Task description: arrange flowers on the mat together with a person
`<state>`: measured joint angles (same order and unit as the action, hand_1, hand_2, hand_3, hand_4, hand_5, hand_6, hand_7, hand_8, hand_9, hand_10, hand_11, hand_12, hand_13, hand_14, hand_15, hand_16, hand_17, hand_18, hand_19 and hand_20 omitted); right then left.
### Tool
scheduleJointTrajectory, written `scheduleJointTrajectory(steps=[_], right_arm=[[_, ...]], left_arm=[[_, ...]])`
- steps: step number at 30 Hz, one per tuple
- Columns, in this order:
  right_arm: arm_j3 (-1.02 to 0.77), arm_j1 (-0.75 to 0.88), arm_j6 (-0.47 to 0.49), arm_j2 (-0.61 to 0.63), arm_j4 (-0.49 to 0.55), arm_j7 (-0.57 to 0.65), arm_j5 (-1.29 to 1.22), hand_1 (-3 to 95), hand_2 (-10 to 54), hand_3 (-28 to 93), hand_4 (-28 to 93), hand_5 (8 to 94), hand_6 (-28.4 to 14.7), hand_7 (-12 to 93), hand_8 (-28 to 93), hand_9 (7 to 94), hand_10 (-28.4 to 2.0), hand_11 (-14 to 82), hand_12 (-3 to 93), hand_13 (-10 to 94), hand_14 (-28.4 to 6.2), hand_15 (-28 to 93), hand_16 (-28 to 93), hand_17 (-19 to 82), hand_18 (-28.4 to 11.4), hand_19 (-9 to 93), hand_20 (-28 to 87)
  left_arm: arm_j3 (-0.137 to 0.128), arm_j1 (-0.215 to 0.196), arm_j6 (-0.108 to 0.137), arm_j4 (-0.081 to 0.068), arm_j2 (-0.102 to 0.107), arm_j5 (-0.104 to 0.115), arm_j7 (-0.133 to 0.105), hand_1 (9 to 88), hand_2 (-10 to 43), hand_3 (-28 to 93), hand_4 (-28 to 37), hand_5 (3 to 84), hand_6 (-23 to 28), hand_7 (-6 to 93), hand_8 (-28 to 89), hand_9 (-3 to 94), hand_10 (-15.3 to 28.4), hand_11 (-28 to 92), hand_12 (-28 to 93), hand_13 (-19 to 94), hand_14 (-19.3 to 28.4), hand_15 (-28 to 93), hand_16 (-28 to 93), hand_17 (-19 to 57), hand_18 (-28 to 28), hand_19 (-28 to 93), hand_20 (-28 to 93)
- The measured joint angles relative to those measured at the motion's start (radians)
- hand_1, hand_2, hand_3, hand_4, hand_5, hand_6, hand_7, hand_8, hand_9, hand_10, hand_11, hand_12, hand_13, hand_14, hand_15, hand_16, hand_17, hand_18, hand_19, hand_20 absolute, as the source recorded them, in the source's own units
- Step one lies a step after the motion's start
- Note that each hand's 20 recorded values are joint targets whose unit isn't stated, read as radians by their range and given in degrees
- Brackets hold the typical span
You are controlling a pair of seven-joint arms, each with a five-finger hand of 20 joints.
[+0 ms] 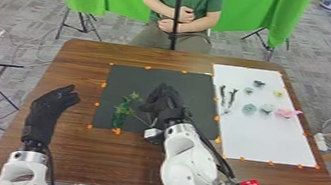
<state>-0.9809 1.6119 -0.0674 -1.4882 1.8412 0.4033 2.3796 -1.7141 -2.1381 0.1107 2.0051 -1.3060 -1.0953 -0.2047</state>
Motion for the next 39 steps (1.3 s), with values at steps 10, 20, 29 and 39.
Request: scheduleJointTrajectory(steps=[10, 20, 29, 39], right_arm=[[-0.001, 0.005, -0.172, -0.02, -0.094, 0.008, 0.041, 87.3, -9.5, -28, 47, 86.7, 0.8, 28, 10, 86.2, -11.2, 49.6, 36.4, 67, -15.5, 75, 41, 26, -20.6, 61, 50], [-0.014, 0.022, -0.195, -0.02, -0.092, 0.016, 0.065, 87.2, -9.5, -28, 47, 86.6, 0.8, 29, 9, 86.3, -11.0, 49.7, 36.3, 67, -15.3, 75, 40, 26, -20.5, 61, 50], [-0.002, 0.025, -0.198, -0.019, -0.102, 0.013, 0.086, 86.0, -9.5, -28, 47, 86.3, 1.0, 29, 9, 86.4, -10.6, 48.6, 36.1, 67, -15.1, 75, 40, 26, -20.6, 61, 50], [-0.005, 0.023, -0.185, -0.021, -0.118, 0.003, 0.078, 81.7, -9.5, -28, 42, 85.0, 0.9, 28, 10, 85.4, -10.5, 48.4, 31.4, 66, -14.8, 74, 39, 26, -20.5, 61, 50]], left_arm=[[0.012, 0.0, -0.001, -0.004, -0.002, 0.002, 0.0, 29.2, -6.9, 65, -18.1, 48.2, 4.5, 17.3, -6, 47.0, 13.2, 21, 14, 37, 18.3, 26, 3, 0.9, 16.6, 17, 19], [0.013, 0.0, -0.001, -0.005, -0.003, 0.002, 0.001, 29.0, -6.8, 65, -18.1, 48.2, 4.5, 17.3, -6, 46.9, 13.1, 21, 14, 37, 18.3, 26, 3, 0.9, 16.6, 17, 19], [0.015, 0.001, -0.002, -0.006, -0.003, 0.002, 0.002, 28.9, -6.9, 65, -18.0, 48.0, 4.6, 17.1, -6, 46.8, 13.1, 21, 14, 37, 18.3, 26, 3, 0.9, 16.6, 17, 19], [0.015, 0.0, -0.005, -0.005, -0.003, 0.002, 0.003, 28.5, -7.6, 66, -17.9, 47.9, 4.7, 17.0, -6, 46.6, 13.1, 21, 14, 36, 18.3, 26, 3, 0.8, 16.6, 17, 19]])
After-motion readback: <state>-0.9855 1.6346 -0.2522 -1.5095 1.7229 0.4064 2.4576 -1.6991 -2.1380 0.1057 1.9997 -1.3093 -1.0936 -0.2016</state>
